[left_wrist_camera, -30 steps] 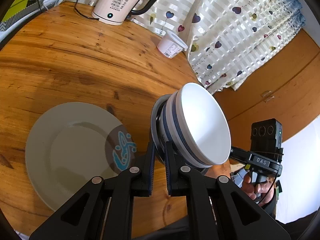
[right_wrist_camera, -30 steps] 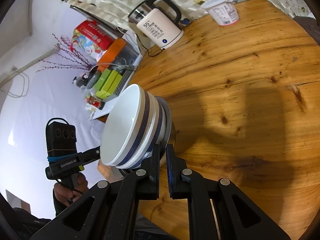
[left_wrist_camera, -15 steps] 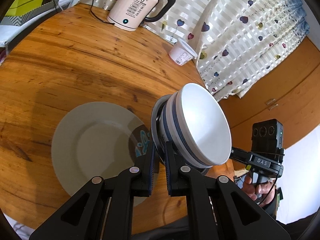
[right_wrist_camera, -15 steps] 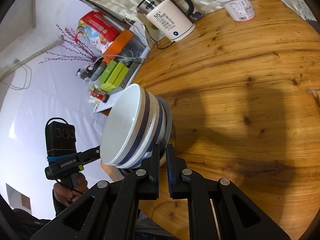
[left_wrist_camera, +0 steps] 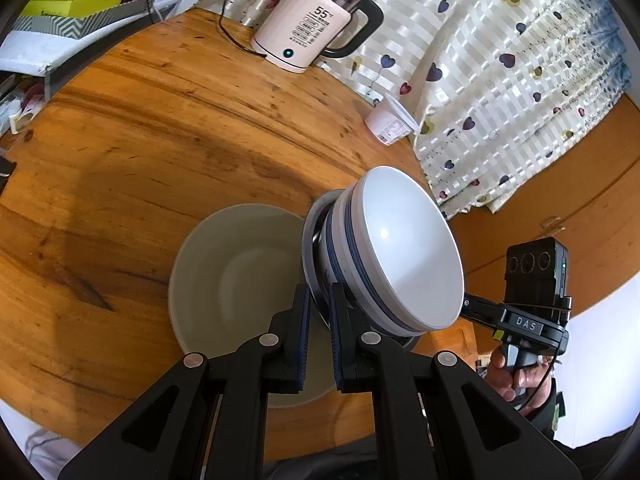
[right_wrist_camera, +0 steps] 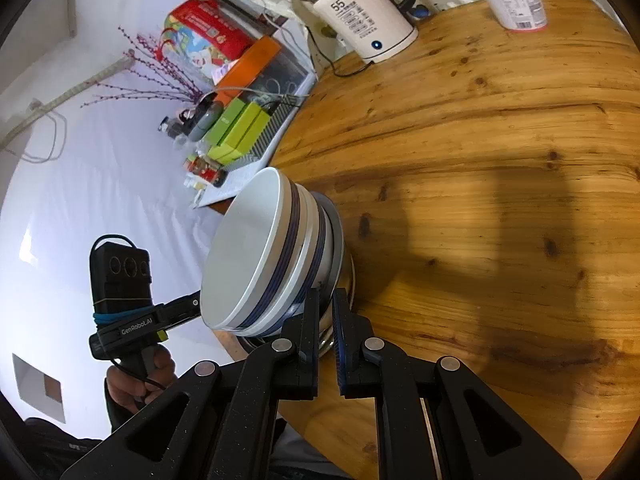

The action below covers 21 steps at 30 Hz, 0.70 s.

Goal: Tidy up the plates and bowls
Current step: 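Lower the bowl stack onto the beige plate stack with both grippers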

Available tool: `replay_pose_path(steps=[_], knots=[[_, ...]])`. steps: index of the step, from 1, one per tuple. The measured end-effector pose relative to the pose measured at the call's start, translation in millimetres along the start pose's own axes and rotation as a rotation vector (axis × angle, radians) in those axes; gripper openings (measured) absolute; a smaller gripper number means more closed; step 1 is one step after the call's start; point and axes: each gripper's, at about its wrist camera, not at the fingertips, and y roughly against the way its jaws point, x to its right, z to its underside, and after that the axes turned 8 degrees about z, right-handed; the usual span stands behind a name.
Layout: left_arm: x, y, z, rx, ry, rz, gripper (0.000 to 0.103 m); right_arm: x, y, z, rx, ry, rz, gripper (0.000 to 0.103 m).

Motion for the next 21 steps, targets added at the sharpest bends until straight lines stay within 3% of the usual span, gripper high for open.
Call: replay_pose_path(steps=[21], knots=[[-25, 24, 10, 0.028, 0.05, -0.042, 0.008, -22, -33, -8, -0.066, 0.03, -0.016, 0.007]])
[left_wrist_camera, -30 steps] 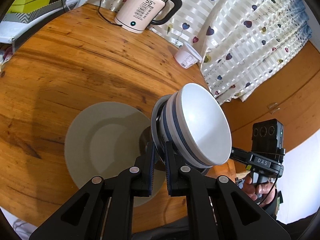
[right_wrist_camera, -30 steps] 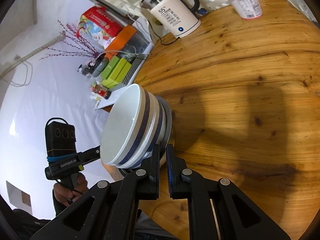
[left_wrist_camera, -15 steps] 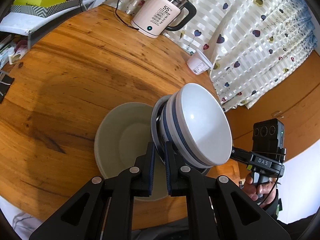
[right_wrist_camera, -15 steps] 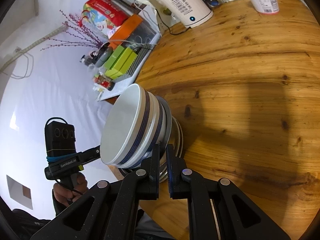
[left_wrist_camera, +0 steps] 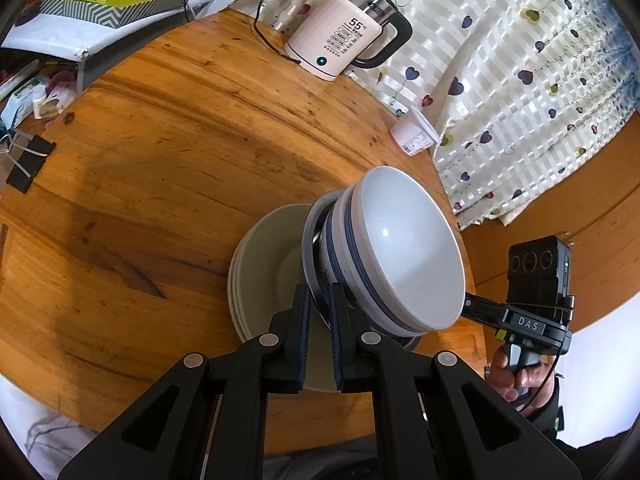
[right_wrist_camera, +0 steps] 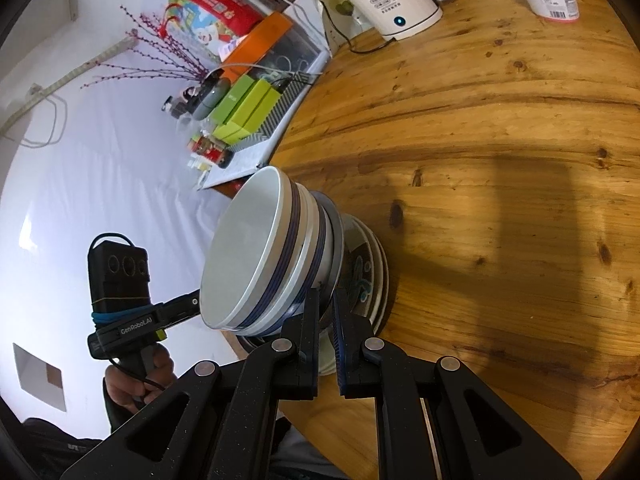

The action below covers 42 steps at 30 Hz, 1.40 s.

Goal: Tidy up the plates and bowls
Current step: 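Lower the bowl stack onto the beige plate stack with both grippers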

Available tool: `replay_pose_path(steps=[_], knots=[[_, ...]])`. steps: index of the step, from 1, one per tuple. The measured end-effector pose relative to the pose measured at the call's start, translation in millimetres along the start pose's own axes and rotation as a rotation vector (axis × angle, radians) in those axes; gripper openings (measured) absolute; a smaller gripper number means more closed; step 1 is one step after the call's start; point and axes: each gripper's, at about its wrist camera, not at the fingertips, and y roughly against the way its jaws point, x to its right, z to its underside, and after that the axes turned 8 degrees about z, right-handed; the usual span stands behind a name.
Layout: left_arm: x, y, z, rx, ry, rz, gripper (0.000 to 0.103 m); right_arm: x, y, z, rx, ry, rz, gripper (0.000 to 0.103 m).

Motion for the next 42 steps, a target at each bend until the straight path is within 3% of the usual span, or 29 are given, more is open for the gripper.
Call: replay_pose_path(steps=[38, 42], knots=[[-10, 6, 6, 0.021, 0.037, -0.03, 0.008, -10, -18, -4, -0.038, 0.018, 0.017, 0.01], [-10, 7, 6, 0.029, 0.038, -0.033, 0.009, -7, -15, -3, -0.031, 0.015, 0.032, 0.021]])
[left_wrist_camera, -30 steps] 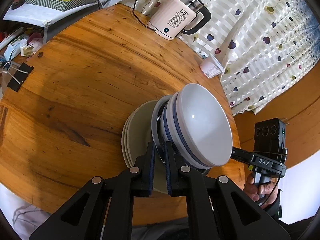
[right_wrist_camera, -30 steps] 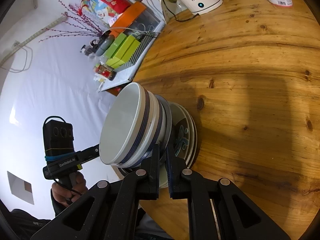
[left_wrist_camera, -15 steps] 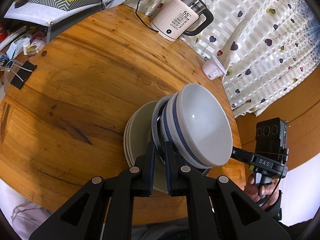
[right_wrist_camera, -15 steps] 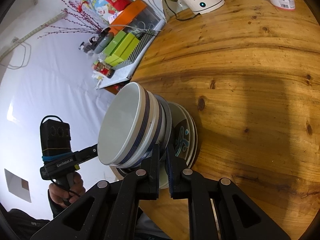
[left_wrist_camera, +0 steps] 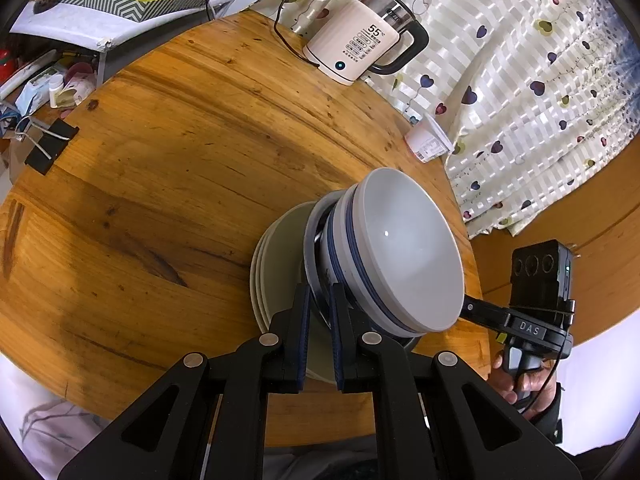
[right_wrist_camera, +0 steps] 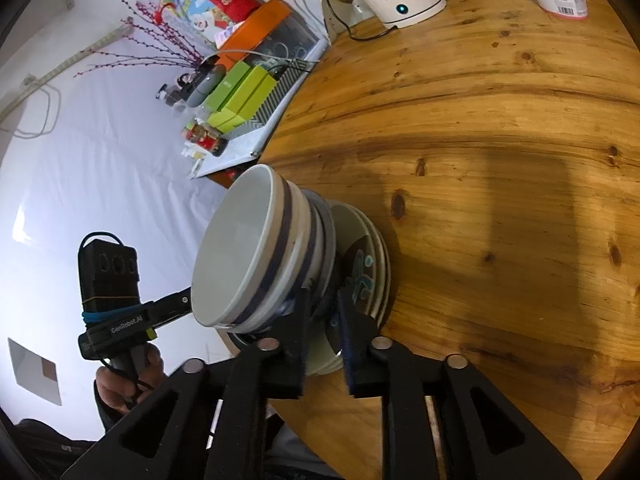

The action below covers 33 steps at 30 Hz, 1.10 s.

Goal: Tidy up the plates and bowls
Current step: 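Lower the bowl stack onto the beige plate stack with both grippers, then open both grippers and pull them back from the stack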

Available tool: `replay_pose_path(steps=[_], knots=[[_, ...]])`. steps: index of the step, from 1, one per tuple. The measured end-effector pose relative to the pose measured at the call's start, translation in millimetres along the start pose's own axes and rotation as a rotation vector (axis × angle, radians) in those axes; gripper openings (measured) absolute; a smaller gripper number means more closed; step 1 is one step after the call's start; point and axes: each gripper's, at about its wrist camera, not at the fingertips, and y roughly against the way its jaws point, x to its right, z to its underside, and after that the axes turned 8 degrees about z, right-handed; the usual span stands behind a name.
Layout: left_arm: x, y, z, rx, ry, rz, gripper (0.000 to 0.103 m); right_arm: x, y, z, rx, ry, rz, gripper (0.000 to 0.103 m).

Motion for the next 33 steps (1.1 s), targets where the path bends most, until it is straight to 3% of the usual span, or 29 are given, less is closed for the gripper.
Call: replay_pose_path(steps=[12, 19, 21, 24, 33], knots=[[25, 12, 7, 0.059, -0.087, -0.11, 0.012, -3, 25, 13, 0.066, 0.045, 0.039, 0.044], [42, 17, 14, 0.095, -0.153, -0.192, 0.024, -18, 34, 23, 0.09, 0.115, 0.075, 0.047], [46, 19, 17, 0.104, -0.172, -0.211, 0.027, -24, 37, 26, 0.098, 0.138, 0.089, 0.053], [53, 20, 23, 0.112, -0.195, -0.232, 0.04, -33, 41, 31, 0.113, 0.177, 0.122, 0.057], [69, 14, 36, 0.115, -0.257, -0.284, 0.046, -52, 48, 47, 0.16, 0.255, 0.236, 0.059]])
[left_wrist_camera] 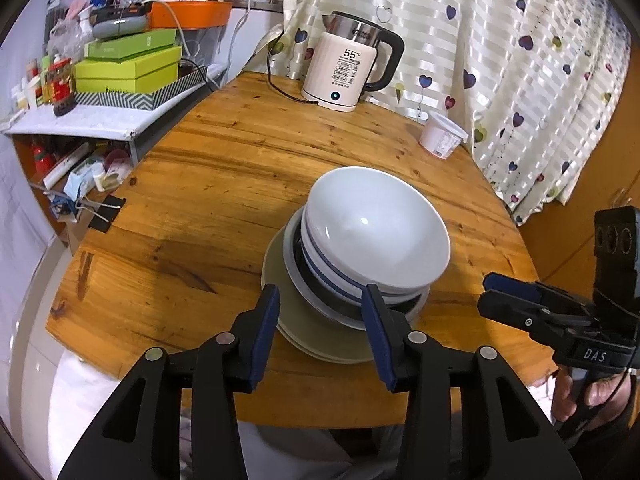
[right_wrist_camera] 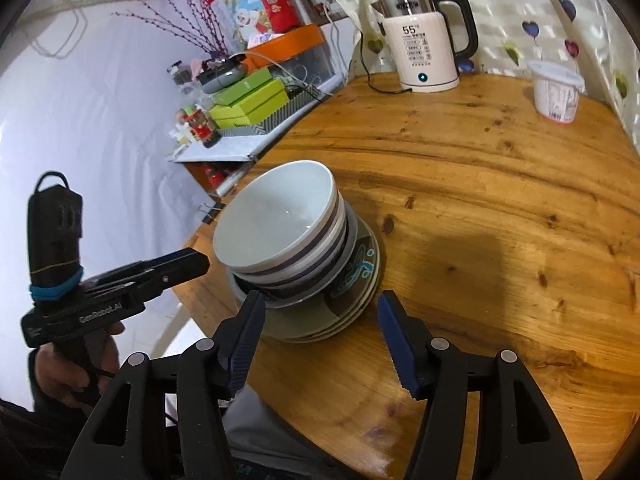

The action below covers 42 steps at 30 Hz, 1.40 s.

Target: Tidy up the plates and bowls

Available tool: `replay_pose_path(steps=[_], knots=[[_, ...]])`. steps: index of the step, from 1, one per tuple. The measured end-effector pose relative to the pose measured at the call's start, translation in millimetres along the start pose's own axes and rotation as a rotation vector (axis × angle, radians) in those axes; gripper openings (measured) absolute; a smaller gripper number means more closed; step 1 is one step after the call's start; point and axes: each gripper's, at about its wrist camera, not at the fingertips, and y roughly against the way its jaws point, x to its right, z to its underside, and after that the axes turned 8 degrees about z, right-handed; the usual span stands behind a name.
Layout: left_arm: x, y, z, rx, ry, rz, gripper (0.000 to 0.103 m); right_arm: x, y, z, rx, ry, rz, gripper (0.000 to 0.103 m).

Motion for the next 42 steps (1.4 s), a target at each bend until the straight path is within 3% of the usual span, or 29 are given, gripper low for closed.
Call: replay_pose_path(steps=[13, 19, 31, 42], knots=[[15, -2, 11, -0.012, -0.053, -0.072, 0.049, -25, 4, 13, 0.016, 0.11, 0.089, 0.059], [16, -4, 16, -0.023, -0.069, -0.109, 0.049, -31, 0, 14, 0.009, 0.137, 0.102, 0.059], [17, -9, 20, -0.021, -0.076, -0.112, 0.049, -36, -10, 13, -0.012, 0.156, 0.12, 0.059], [17, -15, 20, -0.033, -0.089, -0.178, 0.049, -36, -17, 11, -0.031, 0.159, 0.123, 0.059]])
